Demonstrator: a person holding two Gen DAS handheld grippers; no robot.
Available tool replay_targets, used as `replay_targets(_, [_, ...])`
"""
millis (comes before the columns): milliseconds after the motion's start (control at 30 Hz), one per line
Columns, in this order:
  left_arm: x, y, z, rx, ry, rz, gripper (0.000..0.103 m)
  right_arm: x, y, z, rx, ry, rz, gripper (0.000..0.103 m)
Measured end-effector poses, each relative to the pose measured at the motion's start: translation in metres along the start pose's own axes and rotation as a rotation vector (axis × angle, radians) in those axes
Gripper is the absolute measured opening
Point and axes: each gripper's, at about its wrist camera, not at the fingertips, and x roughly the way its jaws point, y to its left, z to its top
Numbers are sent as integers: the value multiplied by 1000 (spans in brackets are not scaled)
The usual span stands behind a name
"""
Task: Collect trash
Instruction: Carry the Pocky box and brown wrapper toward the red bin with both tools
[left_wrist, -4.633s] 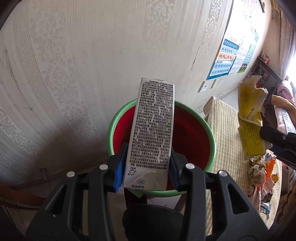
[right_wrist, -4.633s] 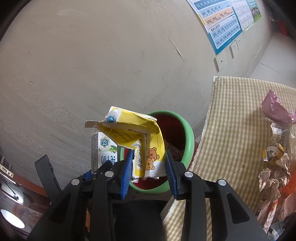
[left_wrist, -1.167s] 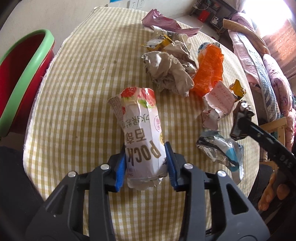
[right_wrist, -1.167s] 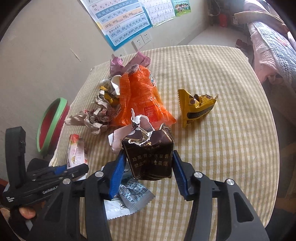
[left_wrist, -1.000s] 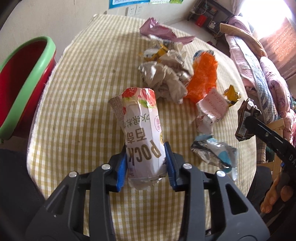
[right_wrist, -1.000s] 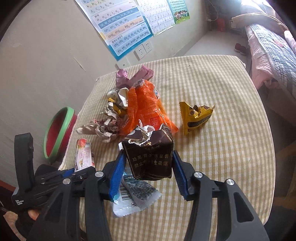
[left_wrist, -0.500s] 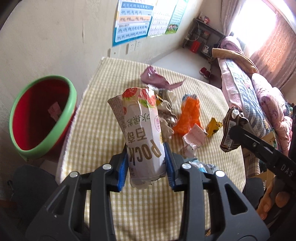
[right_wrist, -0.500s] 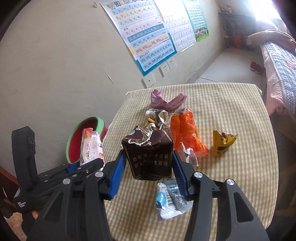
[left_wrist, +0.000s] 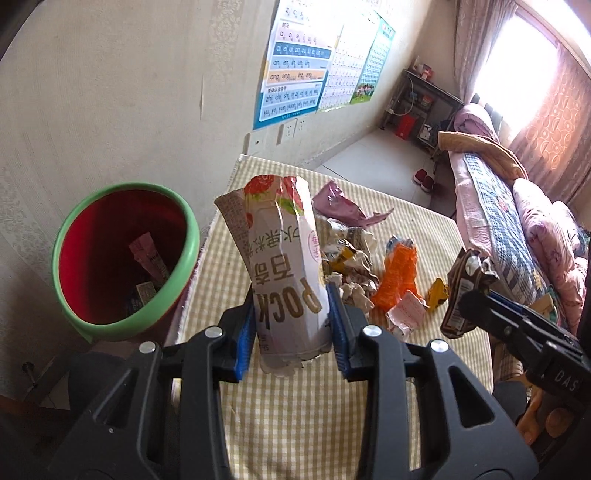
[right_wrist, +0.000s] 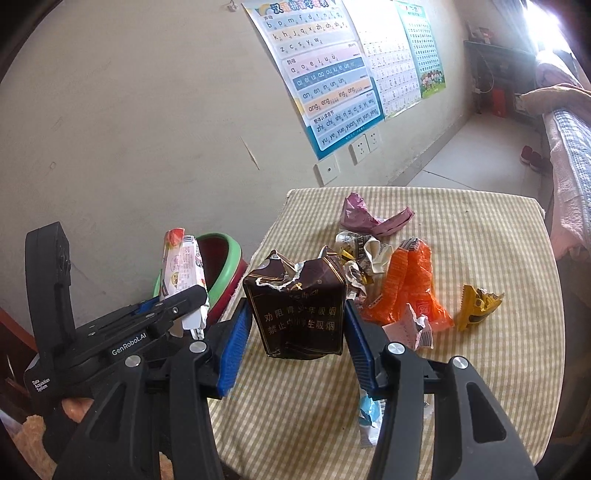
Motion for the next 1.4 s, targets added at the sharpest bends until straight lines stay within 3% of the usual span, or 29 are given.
replay_targets(1400, [-16,77,0,-140,-49,86,34,44,80,6,-141,96,84,49])
